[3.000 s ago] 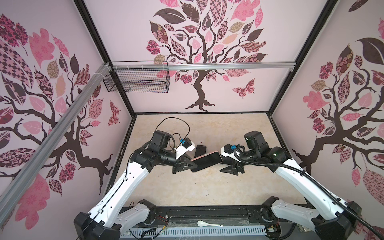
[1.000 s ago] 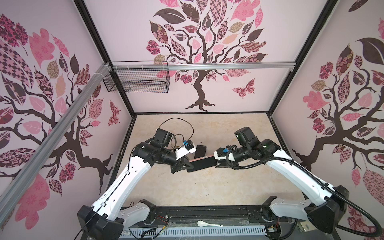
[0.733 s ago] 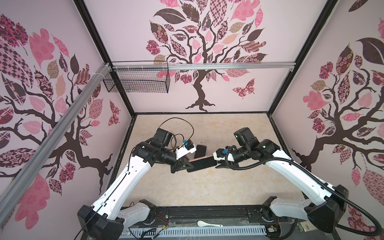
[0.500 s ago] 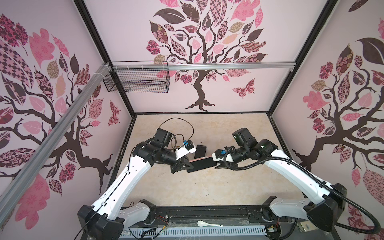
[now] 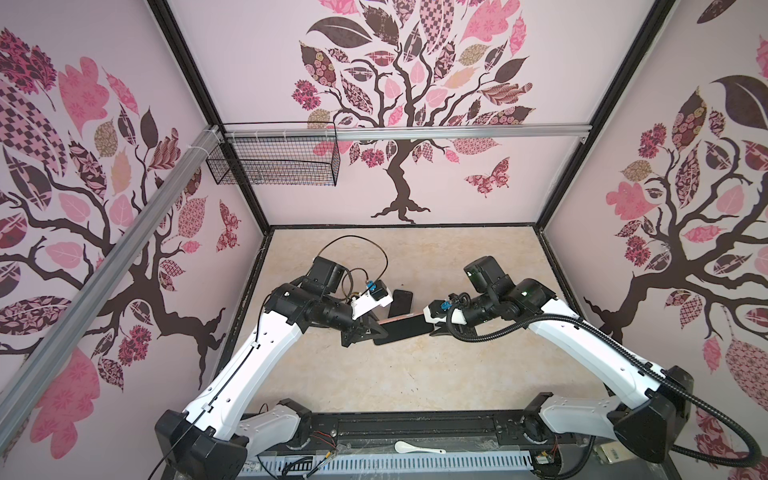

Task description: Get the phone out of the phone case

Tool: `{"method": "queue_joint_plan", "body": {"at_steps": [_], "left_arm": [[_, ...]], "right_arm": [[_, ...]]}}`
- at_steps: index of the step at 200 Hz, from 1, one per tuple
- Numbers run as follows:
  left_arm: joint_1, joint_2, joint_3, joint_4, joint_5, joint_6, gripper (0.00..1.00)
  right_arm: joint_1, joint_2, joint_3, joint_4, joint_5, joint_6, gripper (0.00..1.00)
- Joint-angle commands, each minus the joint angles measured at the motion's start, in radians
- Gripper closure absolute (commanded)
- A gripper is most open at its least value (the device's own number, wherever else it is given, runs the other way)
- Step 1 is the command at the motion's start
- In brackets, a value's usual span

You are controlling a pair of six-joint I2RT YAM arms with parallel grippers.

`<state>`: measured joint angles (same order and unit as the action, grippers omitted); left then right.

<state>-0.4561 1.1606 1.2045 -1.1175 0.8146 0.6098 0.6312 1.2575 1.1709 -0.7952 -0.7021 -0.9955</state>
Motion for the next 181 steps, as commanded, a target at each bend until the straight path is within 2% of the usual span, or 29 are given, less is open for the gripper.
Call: {"method": "queue_joint_plan", "body": {"at_steps": [1, 61, 128, 181], "left_arm": [[0.004, -0.019, 0.044, 0.035, 0.032, 0.005, 1.00], [0.004, -0.003, 0.056, 0.050, -0.028, -0.018, 1.00], [0.007, 0.066, 0.100, 0.044, -0.026, -0.022, 1.00], [0.022, 0.114, 0.124, 0.038, -0.038, -0.025, 1.00]], "right_arm": [[0.011, 0.009, 0.003, -0.038, -0.016, -0.013, 0.77], [0.012, -0.005, -0.010, -0.027, -0.032, -0.013, 0.85], [0.012, -0.071, -0.049, 0.056, -0.084, 0.015, 0.92], [0.012, -0.114, -0.061, 0.103, -0.125, 0.040, 0.93]]}}
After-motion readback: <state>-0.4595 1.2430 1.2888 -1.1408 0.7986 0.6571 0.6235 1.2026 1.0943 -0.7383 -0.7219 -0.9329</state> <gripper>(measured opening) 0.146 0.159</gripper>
